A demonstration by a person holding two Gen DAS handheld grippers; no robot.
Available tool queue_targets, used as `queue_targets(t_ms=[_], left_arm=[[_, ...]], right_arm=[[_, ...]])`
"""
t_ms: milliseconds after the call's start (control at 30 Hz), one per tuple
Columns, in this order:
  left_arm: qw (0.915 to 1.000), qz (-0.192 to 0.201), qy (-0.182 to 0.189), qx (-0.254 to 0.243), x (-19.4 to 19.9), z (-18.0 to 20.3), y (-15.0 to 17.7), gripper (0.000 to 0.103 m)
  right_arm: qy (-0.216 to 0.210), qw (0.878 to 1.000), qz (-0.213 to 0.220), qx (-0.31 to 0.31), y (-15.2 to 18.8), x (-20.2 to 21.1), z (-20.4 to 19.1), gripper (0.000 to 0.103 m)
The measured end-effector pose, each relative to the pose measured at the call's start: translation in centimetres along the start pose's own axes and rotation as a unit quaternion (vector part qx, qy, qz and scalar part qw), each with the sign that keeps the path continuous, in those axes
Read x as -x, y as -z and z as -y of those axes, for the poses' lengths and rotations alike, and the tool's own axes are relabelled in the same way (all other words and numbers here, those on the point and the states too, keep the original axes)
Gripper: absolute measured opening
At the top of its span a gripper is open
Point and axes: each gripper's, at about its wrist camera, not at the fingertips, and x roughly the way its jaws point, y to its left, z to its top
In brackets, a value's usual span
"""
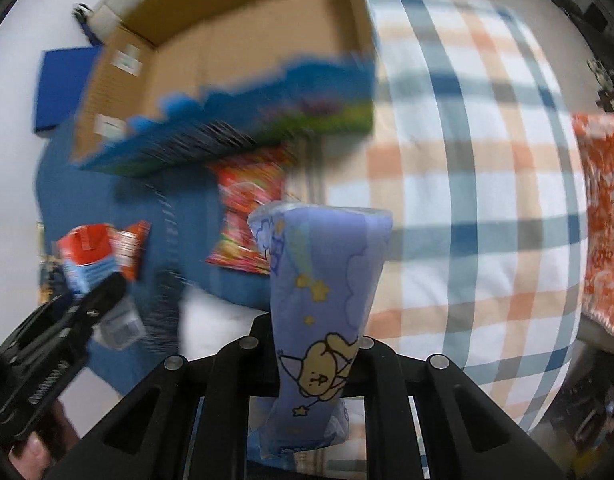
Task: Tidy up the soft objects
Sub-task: 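Carry the carton and tissue pack into the box with both tools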
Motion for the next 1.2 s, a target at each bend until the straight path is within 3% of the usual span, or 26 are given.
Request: queue_targets(t_ms=[33, 167, 367, 533, 567, 633, 700, 767, 800, 867, 933, 1200], left_arm=[[1.0, 0.004, 0.008, -0.004, 1.4, -0.4, -2.3, 0.043], [0.9982, 0.029, 0.044, -0.03, 5.3, -0.1, -5.9, 0.043], [0.992, 0.074, 0.062, -0.081, 8.5, 1.2, -12.5, 0.043], [0.99, 0.094, 0.063, -0.084, 8.4, 1.0, -18.5, 0.043], [0.9899, 0.096, 0.064, -0.083, 8.2, 1.0, -19.6, 0.043], [0.99, 0.095, 0.067, -0.08, 7.6, 1.1, -21.4, 0.043], [0.9907, 0.089, 0.069, -0.076, 6.2, 1.2, -23.4, 0.043], [0.9916, 0.079, 0.069, -0.076, 5.4, 1.3, -25.4, 0.043], [0.9924, 0.07, 0.069, -0.074, 4.1, 1.3, -26.3, 0.043], [0.9936, 0.049, 0.073, -0.071, 2.1, 1.4, -27.9, 0.043], [0.9947, 0.025, 0.076, -0.065, 0.0, 1.4, -29.5, 0.043], [0.9951, -0.053, 0.068, -0.048, -9.0, 0.6, -32.6, 0.043]], right_arm=[[-0.007, 1.0, 0.01, 0.003, -0.5, 2.3, 1.0, 0.015], [-0.028, 0.998, 0.053, 0.017, -1.6, 8.9, 0.8, 0.015], [-0.02, 0.994, 0.096, 0.038, -5.7, 10.7, -2.0, 0.015], [-0.021, 0.993, 0.106, 0.036, -9.3, 10.6, -1.4, 0.015], [-0.021, 0.994, 0.104, 0.032, -11.9, 10.8, -3.4, 0.015], [-0.024, 0.995, 0.097, 0.025, -13.5, 9.5, -2.6, 0.016], [-0.032, 0.995, 0.088, 0.018, -16.2, 11.4, -4.0, 0.016], [-0.033, 0.997, 0.073, 0.015, -17.2, 9.2, -3.0, 0.016], [-0.034, 0.997, 0.067, 0.014, -19.7, 10.7, -4.2, 0.016], [-0.031, 0.998, 0.052, 0.012, -21.0, 8.7, -4.3, 0.016], [-0.025, 0.999, 0.038, 0.013, -25.3, 6.6, -5.7, 0.017], [0.014, 0.998, 0.023, 0.052, -31.5, 0.8, -6.6, 0.019]])
